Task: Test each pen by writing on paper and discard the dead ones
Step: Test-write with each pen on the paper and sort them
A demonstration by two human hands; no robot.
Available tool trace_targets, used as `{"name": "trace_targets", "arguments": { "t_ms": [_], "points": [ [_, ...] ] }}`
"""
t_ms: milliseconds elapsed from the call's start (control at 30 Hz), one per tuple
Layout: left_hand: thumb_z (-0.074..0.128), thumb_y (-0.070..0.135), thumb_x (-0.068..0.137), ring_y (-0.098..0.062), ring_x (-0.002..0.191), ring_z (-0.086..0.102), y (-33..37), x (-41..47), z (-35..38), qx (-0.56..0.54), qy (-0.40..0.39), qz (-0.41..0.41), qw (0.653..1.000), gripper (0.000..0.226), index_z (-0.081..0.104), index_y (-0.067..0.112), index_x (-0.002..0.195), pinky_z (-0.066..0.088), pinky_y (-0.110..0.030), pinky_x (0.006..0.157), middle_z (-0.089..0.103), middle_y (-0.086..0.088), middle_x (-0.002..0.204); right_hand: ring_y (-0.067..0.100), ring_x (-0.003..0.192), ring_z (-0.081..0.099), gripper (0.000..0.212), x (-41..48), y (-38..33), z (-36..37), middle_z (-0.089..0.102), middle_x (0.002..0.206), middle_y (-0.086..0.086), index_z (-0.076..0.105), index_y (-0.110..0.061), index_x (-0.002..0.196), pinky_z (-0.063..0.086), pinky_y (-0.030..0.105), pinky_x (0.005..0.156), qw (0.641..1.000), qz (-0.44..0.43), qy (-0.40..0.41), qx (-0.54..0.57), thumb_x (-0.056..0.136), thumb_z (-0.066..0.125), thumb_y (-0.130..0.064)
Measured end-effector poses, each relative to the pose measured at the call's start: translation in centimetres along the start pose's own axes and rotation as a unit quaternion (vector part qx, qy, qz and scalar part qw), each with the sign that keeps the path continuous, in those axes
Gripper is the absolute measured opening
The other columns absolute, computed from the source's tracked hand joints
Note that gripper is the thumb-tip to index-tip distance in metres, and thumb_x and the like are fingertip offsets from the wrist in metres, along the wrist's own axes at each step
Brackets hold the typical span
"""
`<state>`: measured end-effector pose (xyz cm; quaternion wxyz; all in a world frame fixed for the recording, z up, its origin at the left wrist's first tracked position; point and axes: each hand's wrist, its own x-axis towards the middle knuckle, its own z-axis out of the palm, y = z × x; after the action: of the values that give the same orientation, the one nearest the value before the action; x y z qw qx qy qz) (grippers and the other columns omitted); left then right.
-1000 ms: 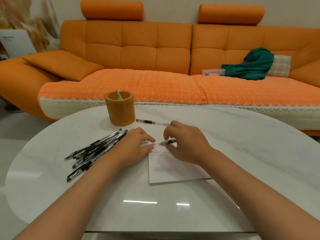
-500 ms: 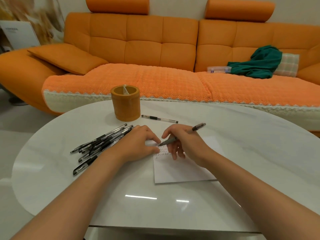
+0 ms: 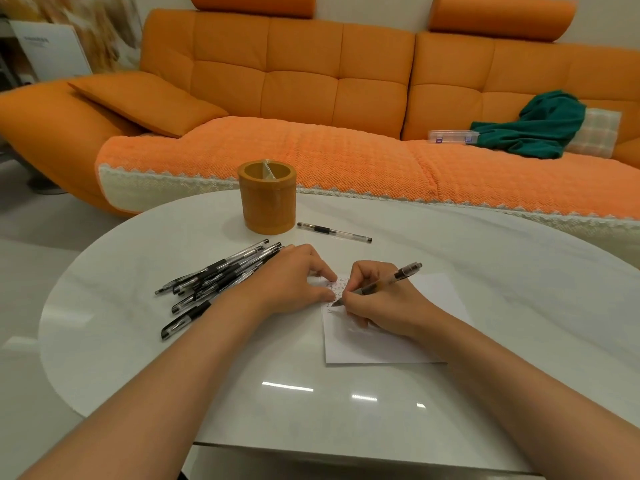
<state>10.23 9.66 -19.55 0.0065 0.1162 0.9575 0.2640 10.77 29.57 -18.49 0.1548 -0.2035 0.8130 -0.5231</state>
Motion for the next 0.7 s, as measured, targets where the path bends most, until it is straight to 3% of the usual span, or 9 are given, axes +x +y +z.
{"name": "trace_targets", "arguments": {
  "t_ms": [267, 700],
  "points": [
    [0.077, 0.054, 0.078, -0.009, 0.111, 0.042, -0.16, -0.39, 0.00, -0.004, -0.008, 0.004, 1.000, 0.040, 0.069, 0.042, 0.116, 0.039, -0.028, 0.091, 0.052, 0.015, 0.113, 0.013, 0.044, 0.045, 0.020, 0.57, 0.59, 0.17, 0.051, 0.050, 0.001, 0.053, -0.010, 0.068, 0.037, 0.024, 0.046, 1.000, -0.001, 0.007, -0.011, 0.079, 0.066, -0.002],
    [0.077, 0.051, 0.080, -0.010, 0.113, 0.041, 0.09, -0.35, -0.16, 0.001, -0.017, -0.004, 1.000, 0.042, 0.068, 0.040, 0.119, 0.039, -0.028, 0.093, 0.052, 0.011, 0.116, 0.013, 0.051, 0.058, 0.022, 0.50, 0.31, 0.63, 0.060, 0.057, 0.006, 0.054, -0.009, 0.068, 0.045, 0.022, 0.051, 0.999, -0.025, -0.005, -0.046, 0.081, 0.069, -0.003]
  ]
}}
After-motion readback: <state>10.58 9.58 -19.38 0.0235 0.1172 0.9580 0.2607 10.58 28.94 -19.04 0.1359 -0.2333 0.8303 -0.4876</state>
